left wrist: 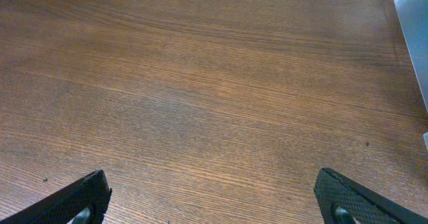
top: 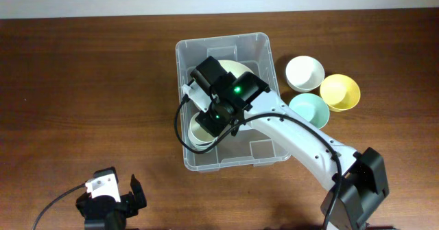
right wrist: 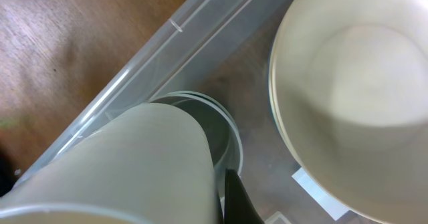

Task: Pack container
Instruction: 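Carry the white cup and stack it onto the cups in the container, then open the right gripper, withdraw, and move to the yellow bowl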

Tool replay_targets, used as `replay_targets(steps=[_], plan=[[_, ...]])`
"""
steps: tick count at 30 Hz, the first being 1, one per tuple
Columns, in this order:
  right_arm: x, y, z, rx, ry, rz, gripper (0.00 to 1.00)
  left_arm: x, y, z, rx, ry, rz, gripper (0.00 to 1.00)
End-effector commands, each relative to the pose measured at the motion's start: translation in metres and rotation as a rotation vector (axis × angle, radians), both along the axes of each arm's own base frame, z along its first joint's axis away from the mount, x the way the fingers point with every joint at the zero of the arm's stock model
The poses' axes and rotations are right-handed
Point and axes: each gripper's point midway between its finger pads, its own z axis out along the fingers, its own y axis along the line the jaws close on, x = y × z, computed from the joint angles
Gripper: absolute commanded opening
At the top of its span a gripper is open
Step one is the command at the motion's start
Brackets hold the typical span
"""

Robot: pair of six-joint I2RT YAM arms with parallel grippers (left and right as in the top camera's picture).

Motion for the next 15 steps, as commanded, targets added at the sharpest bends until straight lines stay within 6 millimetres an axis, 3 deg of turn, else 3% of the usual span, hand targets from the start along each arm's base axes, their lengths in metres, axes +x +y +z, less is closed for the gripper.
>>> replay_targets(steps=[1, 7, 8, 10, 12, 15], plan=[[0.001, -0.002, -0.005, -0.021, -0.005, -0.014, 0.04, -0.001, 0.002, 0.007, 0.006, -0.020, 0.011, 1.00], [0.002, -0.003, -0.005, -0.024, -0.008, -0.016, 0.09, -0.001, 0.002, 0.007, 0.006, -0.020, 0.012, 1.00], [0.002, -0.003, -0.005, -0.028, -0.011, -0.017, 0.12, -0.001, 0.002, 0.007, 0.006, -0.020, 0.011, 1.00], [0.003, -0.006, -0.005, -0.039, -0.017, -0.022, 0.35, -0.001, 0.002, 0.007, 0.006, -0.020, 0.011, 1.00], [0.003, -0.005, -0.005, -0.039, -0.017, -0.022, 0.43, -0.001, 0.002, 0.007, 0.006, -0.020, 0.011, 1.00], [0.007, -0.011, 0.016, -0.014, -0.041, -0.043, 0.44, -0.001, 0.002, 0.007, 0.006, -0.020, 0.011, 1.00]])
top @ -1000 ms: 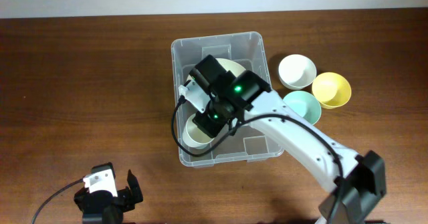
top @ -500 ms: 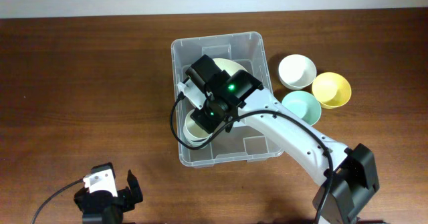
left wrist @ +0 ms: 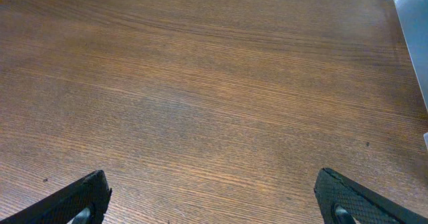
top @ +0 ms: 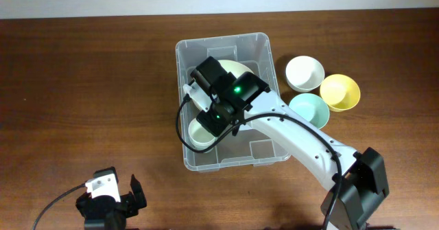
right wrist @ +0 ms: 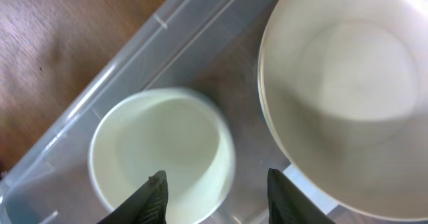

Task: Pack container
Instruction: 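Open the right gripper, withdraw, and move to the yellow bowl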

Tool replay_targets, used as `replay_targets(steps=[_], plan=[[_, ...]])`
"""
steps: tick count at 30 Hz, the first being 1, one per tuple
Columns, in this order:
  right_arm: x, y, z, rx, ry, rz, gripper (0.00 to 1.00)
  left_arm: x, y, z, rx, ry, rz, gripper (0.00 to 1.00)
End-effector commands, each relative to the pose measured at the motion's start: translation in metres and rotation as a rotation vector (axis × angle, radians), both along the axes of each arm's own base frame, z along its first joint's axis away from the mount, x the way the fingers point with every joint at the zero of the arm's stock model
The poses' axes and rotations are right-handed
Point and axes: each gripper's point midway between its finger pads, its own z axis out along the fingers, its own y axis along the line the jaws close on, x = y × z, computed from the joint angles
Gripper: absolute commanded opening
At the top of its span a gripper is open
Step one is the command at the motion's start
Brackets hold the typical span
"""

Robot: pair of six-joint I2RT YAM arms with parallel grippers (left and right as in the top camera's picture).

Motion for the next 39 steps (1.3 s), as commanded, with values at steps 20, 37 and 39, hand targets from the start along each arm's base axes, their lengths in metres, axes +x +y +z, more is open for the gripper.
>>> replay_targets(steps=[20, 37, 39], plan=[[0.062, -0.399, 0.076, -0.038, -0.112, -1.314, 0.71, -0.001, 0.002, 0.007, 0.006, -0.020, 0.011, 1.00], [0.096, -0.433, -0.135, -0.080, 0.310, -1.335, 0.71, -0.001, 0.002, 0.007, 0.006, -0.020, 0.011, 1.00], [0.096, -0.434, -0.146, -0.084, 0.322, -1.337, 0.67, -0.001, 0.002, 0.007, 0.006, -0.020, 0.012, 1.00]])
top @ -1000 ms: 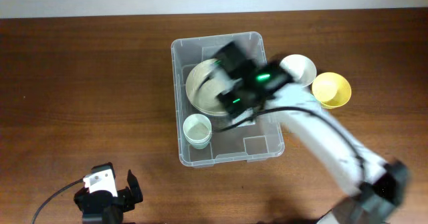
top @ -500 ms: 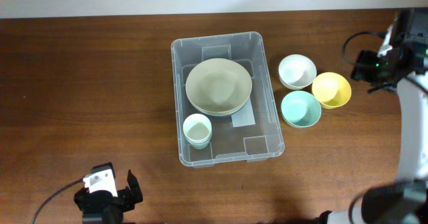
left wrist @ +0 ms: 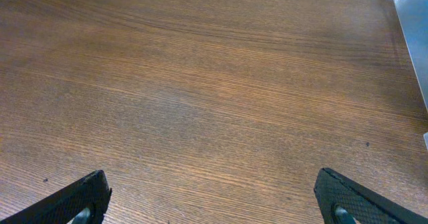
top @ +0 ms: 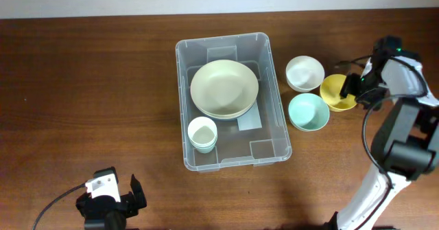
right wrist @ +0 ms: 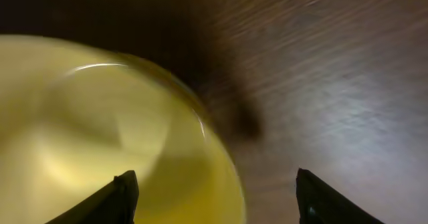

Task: Pack container
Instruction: 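Open the right gripper, withdraw, and move to the yellow bowl, then drag the yellow bowl rightward and grasp its rim with the right gripper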

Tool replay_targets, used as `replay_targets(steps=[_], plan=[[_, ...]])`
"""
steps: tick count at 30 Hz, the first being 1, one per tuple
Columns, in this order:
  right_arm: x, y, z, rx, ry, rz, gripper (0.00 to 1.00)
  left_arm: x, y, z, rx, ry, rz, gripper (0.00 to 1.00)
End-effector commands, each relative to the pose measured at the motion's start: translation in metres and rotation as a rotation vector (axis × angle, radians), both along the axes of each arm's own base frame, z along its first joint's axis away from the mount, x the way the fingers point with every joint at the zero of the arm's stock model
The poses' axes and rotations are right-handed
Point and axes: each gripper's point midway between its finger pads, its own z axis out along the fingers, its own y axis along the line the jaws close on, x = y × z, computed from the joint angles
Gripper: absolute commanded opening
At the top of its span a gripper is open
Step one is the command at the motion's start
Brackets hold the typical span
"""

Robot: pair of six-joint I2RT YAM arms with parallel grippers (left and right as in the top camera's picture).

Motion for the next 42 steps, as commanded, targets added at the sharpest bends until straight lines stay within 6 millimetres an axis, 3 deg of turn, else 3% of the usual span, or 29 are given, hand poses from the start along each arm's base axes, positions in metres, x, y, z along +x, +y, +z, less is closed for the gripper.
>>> replay_targets(steps=[1, 3, 5, 6, 11, 14, 16, 19, 20, 22, 26, 28, 32, 33, 38, 40, 42], plan=[[-0.001, 0.001, -0.018, 0.023, 0.022, 0.007, 0.59, -0.001, 0.002, 0.007, 0.006, -0.020, 0.011, 1.00], [-0.002, 0.000, -0.021, 0.024, 0.024, 0.004, 0.45, -0.001, 0.002, 0.007, 0.006, -0.020, 0.011, 1.00], [-0.003, -0.002, -0.021, 0.024, 0.026, -0.001, 0.11, -0.001, 0.002, 0.007, 0.006, -0.020, 0.011, 1.00], [-0.005, -0.003, -0.021, 0.027, 0.031, -0.005, 0.04, -0.001, 0.002, 0.007, 0.006, -0.020, 0.011, 1.00], [-0.020, -0.017, -0.017, 0.028, 0.066, -0.047, 0.04, -0.001, 0.002, 0.007, 0.006, -0.020, 0.012, 1.00], [-0.028, -0.031, 0.002, 0.022, 0.047, -0.086, 0.04, -0.001, 0.002, 0.007, 0.006, -0.020, 0.011, 1.00], [-0.030, -0.038, 0.024, 0.007, 0.006, -0.104, 0.04, -0.001, 0.002, 0.007, 0.006, -0.020, 0.011, 1.00], [-0.027, -0.038, 0.076, -0.028, -0.109, -0.104, 0.04, -0.001, 0.002, 0.007, 0.006, -0.020, 0.011, 1.00], [-0.025, -0.033, 0.109, -0.058, -0.183, -0.090, 0.04, -0.001, 0.002, 0.007, 0.006, -0.020, 0.012, 1.00], [-0.023, -0.020, 0.144, -0.075, -0.267, -0.062, 0.04, -0.001, 0.002, 0.007, 0.006, -0.020, 0.011, 1.00], [-0.028, 0.029, 0.233, -0.223, -0.462, 0.084, 0.04, -0.001, 0.002, 0.007, 0.006, -0.020, 0.011, 1.00], [-0.032, 0.028, 0.245, -0.294, -0.476, 0.081, 0.04, -0.001, 0.002, 0.007, 0.006, -0.020, 0.012, 1.00], [-0.035, 0.019, 0.245, -0.326, -0.462, 0.056, 0.06, -0.001, 0.002, 0.007, 0.006, -0.020, 0.012, 1.00], [-0.036, 0.015, 0.242, -0.320, -0.454, 0.040, 0.11, -0.001, 0.002, 0.007, 0.006, -0.020, 0.011, 1.00], [-0.039, -0.003, 0.214, -0.298, -0.379, -0.025, 0.59, -0.001, 0.002, 0.007, 0.006, -0.020, 0.011, 1.00], [-0.040, -0.008, 0.198, -0.285, -0.345, -0.051, 0.64, -0.001, 0.002, 0.007, 0.006, -0.020, 0.011, 1.00], [-0.040, -0.014, 0.171, -0.263, -0.300, -0.102, 0.68, -0.001, 0.002, 0.007, 0.006, -0.020, 0.011, 1.00]])
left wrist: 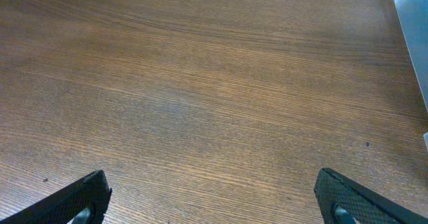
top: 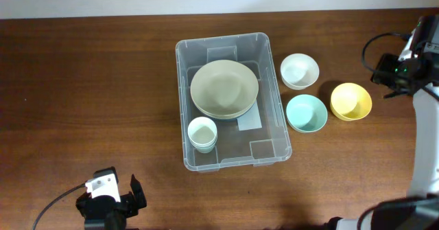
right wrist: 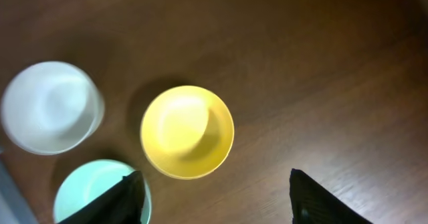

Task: Pack container
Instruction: 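Drag the yellow bowl rightward and grasp its rim with the right gripper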

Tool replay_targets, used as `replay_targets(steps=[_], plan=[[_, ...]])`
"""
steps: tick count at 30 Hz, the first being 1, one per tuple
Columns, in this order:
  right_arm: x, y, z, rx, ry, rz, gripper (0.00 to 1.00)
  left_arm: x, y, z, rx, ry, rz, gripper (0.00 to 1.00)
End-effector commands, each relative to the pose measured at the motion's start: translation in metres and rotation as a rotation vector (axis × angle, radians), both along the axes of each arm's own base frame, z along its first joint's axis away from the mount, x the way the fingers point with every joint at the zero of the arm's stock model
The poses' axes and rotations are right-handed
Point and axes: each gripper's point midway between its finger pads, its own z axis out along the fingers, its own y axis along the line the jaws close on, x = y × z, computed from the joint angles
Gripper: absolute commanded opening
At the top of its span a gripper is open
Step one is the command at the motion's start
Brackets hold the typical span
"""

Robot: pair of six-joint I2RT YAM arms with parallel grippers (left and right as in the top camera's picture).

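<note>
A clear plastic container (top: 269, 65) holds a large beige bowl (top: 224, 88) and a small pale cup (top: 202, 132). To its right on the table are a white bowl (top: 300, 71), a teal bowl (top: 306, 112) and a yellow bowl (top: 350, 101). My right gripper (top: 392, 72) hangs high, just right of the yellow bowl, open and empty. Its wrist view looks down on the yellow bowl (right wrist: 187, 132), white bowl (right wrist: 52, 107) and teal bowl (right wrist: 93, 190), with the right gripper (right wrist: 217, 200) below them. My left gripper (left wrist: 214, 200) is open over bare wood.
The left gripper (top: 110, 202) sits at the table's front left, far from the container. A corner of the container (left wrist: 409, 10) shows at the top right of the left wrist view. Dark wooden table (top: 89, 86) all around.
My right gripper was low and close over the yellow bowl; now it is higher and further right, still open. The yellow bowl lies a little further right, apart from the other two bowls.
My right gripper was inside the container, shut on a pale cup over another cup. Then it was open with the cup standing in the container's front left. Later it was open at the yellow bowl outside. Now it is raised at the right; the left arm stayed still.
</note>
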Motion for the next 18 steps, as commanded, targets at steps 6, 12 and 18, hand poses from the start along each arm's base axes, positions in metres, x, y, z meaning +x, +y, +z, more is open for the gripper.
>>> replay_targets(steps=[6, 12, 18], plan=[[-0.009, -0.017, -0.127, 0.105, 0.168, -0.143, 0.74, -0.001, 0.002, 0.007, 0.005, -0.020, 0.012, 1.00], [-0.023, -0.030, -0.175, 0.184, 0.183, -0.212, 0.74, -0.001, 0.002, 0.007, 0.005, -0.020, 0.012, 1.00], [-0.012, -0.020, -0.207, 0.380, 0.071, -0.154, 0.71, -0.001, 0.002, 0.007, 0.005, -0.020, 0.012, 1.00]])
